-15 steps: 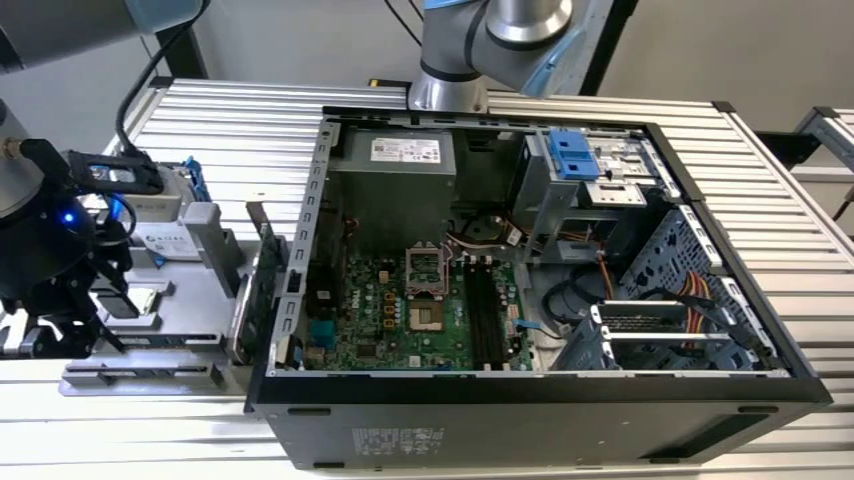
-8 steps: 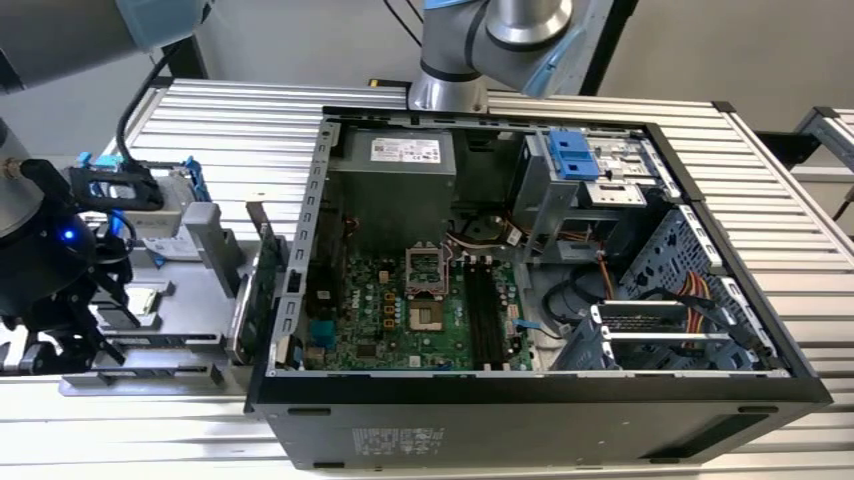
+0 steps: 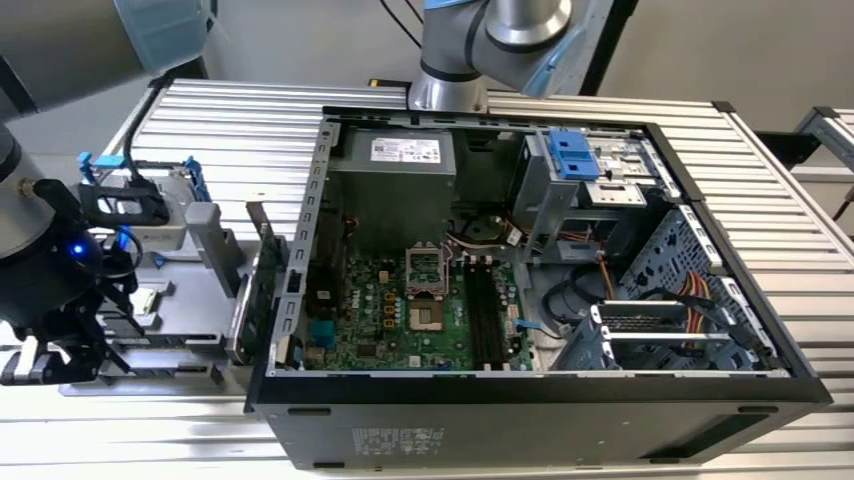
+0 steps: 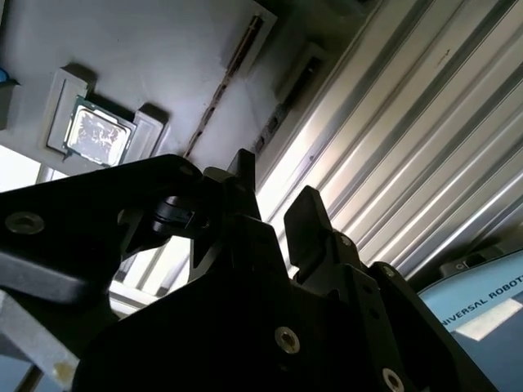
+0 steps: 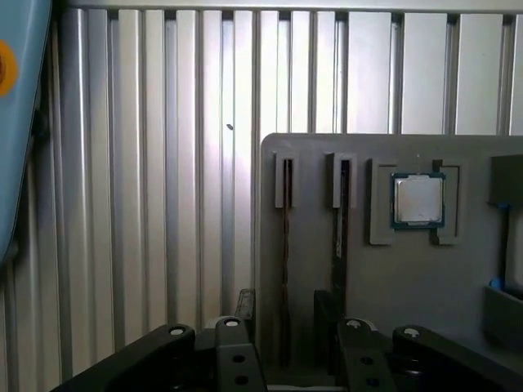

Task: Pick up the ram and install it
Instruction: 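Pick up the ram and move it above insertion slot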

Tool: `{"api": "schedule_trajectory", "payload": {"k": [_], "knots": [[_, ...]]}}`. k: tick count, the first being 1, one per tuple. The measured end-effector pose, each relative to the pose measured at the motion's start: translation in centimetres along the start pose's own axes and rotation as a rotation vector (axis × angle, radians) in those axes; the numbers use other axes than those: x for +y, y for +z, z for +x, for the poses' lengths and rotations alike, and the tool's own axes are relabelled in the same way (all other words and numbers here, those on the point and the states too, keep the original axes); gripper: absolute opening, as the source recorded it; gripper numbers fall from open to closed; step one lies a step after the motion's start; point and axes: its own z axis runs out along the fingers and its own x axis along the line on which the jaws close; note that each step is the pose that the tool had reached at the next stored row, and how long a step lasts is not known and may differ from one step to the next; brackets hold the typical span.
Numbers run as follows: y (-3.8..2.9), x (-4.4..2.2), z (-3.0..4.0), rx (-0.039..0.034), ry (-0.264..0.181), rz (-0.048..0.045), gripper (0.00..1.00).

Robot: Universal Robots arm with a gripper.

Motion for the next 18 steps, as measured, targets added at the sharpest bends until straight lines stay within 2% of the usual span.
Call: {"api": "schedule_trajectory", "payload": {"k": [7,18], "knots": [[1.15,0.31,0.01,0.0076,0.000,0.0000,1.00],[3.32,0.47,-0.03,0.0090,-0.025,0.0000,1.00]]}}
